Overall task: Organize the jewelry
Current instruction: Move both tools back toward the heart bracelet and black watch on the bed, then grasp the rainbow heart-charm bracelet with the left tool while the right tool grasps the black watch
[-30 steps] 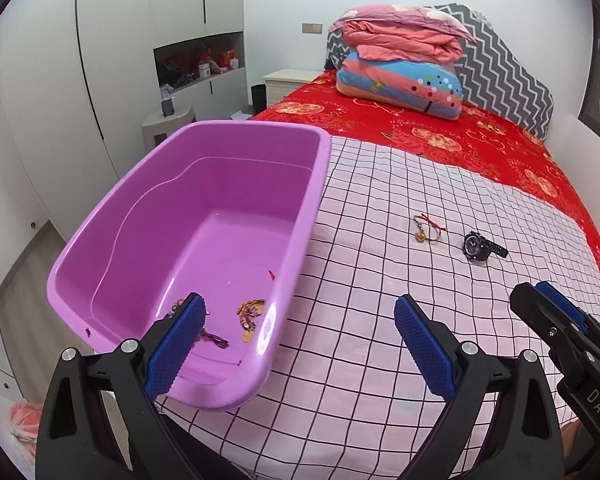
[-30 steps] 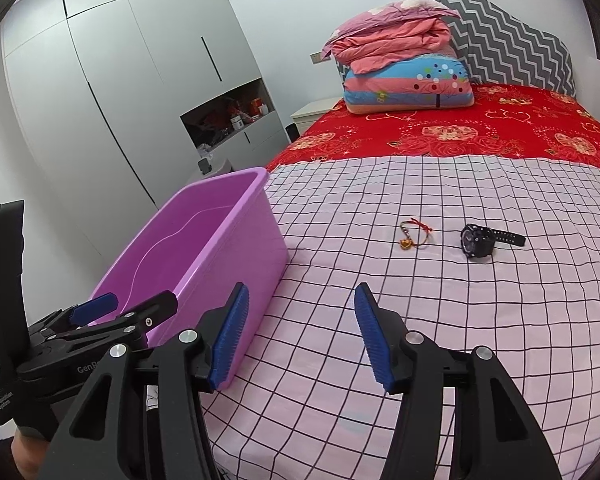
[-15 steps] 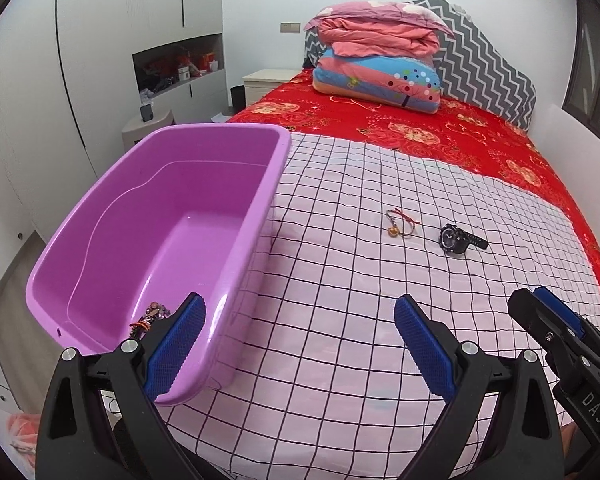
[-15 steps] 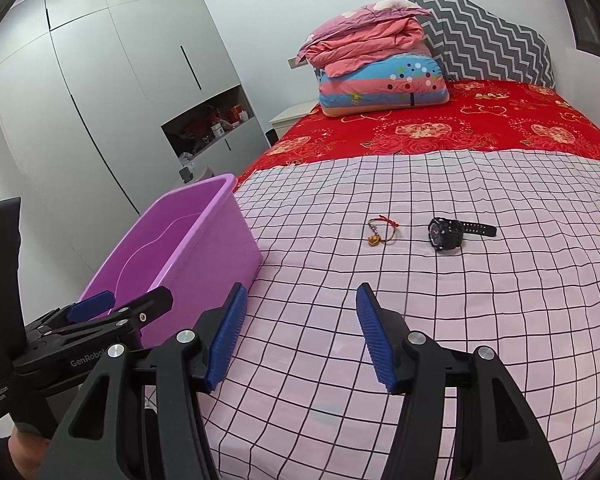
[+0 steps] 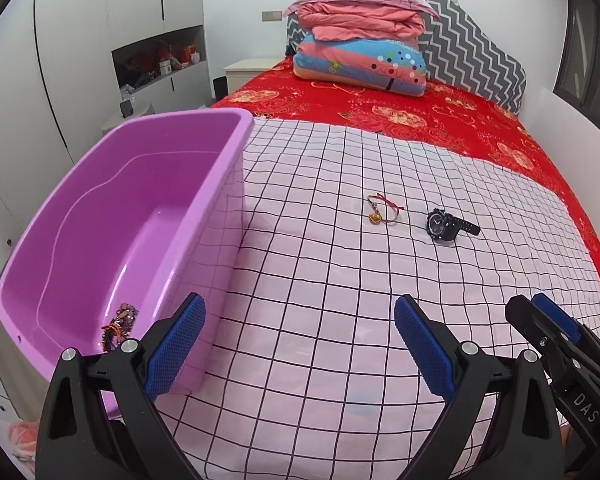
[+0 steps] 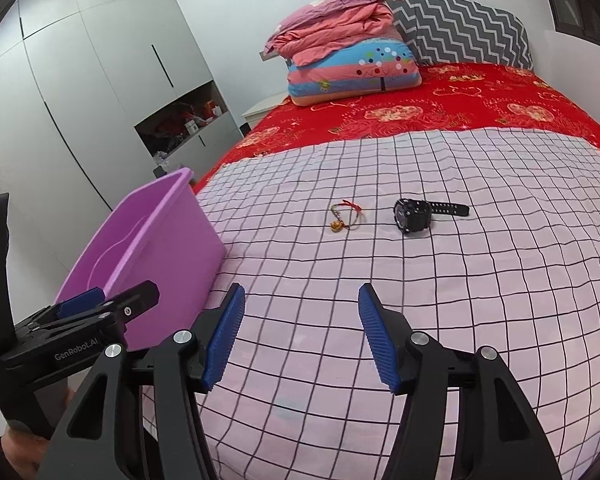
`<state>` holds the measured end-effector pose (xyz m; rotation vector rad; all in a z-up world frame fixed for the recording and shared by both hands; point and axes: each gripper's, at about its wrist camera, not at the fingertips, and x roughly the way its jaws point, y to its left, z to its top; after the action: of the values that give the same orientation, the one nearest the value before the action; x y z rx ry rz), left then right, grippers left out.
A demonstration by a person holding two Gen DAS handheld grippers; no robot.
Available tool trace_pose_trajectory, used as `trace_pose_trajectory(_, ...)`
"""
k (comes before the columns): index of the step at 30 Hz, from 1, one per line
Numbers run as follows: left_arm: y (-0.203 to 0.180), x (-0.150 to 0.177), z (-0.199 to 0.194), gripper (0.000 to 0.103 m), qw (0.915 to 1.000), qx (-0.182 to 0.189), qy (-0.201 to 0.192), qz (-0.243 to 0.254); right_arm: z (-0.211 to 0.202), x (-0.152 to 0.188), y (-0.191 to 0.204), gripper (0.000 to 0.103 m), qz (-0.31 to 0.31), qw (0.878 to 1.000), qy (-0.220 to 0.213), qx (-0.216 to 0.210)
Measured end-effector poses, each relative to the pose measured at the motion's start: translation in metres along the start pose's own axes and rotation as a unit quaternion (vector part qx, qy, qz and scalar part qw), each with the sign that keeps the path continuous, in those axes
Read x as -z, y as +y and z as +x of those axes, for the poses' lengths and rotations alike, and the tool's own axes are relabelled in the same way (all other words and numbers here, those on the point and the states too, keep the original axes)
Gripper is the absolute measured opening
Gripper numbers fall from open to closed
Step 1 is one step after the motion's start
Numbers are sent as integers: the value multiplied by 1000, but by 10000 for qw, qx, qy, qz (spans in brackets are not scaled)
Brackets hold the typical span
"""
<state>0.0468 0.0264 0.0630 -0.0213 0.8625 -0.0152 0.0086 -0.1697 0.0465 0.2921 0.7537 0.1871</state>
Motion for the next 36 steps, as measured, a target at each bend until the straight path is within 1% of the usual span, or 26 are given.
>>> trace_pose_trajectory(8, -21, -5, 51, 95, 9995, 99, 292, 2, 40, 3, -49, 57, 268, 9984, 331, 366)
trace_pose_trajectory(13, -44, -12, 86, 95, 9992, 117, 338, 178, 61, -3, -87, 59, 534, 9964, 319, 573)
trace_pose_trajectory(16, -57, -18, 109, 95, 9987, 115, 411, 283, 78, -8, -104, 59, 585, 9955, 342, 664)
trace_pose_trajectory(20, -73, -29, 140, 95, 9983, 184, 450, 332, 105, -15, -124, 59, 658, 9947, 422, 671)
trace_pose_trajectory(24, -84, -39, 173, 95, 9984, 190, 443, 291, 128, -24, -135, 59, 563, 9951, 438, 686)
trace_pose_trajectory(27, -90, -44, 197, 95, 9981, 226, 517, 266, 148, -31, -140, 59, 487, 9956, 445, 672)
trace_pose_trajectory(30, -98, -45, 219, 95, 9975, 279, 546, 342, 166, -39, -147, 59, 499, 9957, 463, 635)
trace_pose_trajectory(33, -105, -46, 237, 95, 9972, 260, 579, 394, 183, -47, -153, 59, 510, 9958, 486, 591)
trace_pose_trajectory(36, -110, -51, 252, 95, 9971, 286, 588, 394, 200, -56, -158, 60, 449, 9954, 539, 652)
